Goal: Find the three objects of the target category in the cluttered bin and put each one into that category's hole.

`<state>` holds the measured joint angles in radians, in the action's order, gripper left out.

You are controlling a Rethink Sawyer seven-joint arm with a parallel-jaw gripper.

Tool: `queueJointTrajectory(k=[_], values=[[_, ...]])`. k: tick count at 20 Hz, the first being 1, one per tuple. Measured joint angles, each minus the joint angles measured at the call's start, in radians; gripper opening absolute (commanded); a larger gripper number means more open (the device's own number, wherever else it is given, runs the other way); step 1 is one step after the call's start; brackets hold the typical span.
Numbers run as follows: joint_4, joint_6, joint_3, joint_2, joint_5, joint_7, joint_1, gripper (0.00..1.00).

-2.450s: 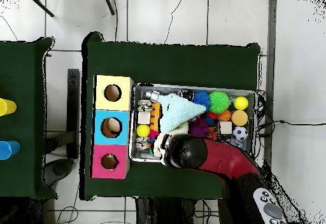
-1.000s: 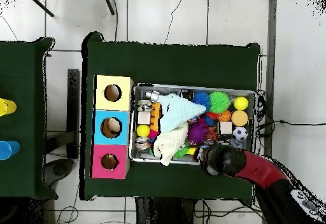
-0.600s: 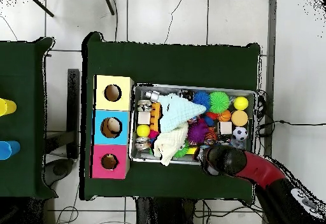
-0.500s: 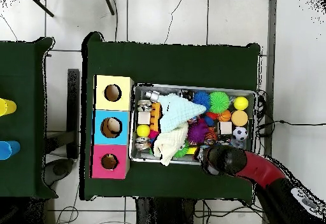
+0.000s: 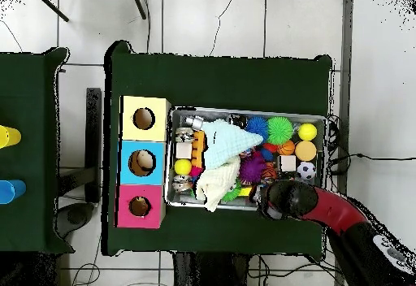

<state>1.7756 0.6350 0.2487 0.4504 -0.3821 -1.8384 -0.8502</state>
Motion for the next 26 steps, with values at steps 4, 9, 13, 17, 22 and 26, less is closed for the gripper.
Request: queueJointTrajectory(k=[4,9,13,17,22,26], values=[[-0.025,0.054,0.018,0.009,0.0,0.0,0.0,0.0],[-0.046,0.097,0.041,0.032,0.0,0.0,0.001,0.0],[-0.051,0.141,0.045,0.081,0.002,0.0,0.007,0.0],[-0.051,0.173,0.045,0.129,0.011,0.0,0.009,0.0],[-0.053,0.191,0.044,0.182,0.027,0.0,0.01,0.0],[-0.067,0.191,0.045,0.202,0.03,0.0,0.014,0.0]])
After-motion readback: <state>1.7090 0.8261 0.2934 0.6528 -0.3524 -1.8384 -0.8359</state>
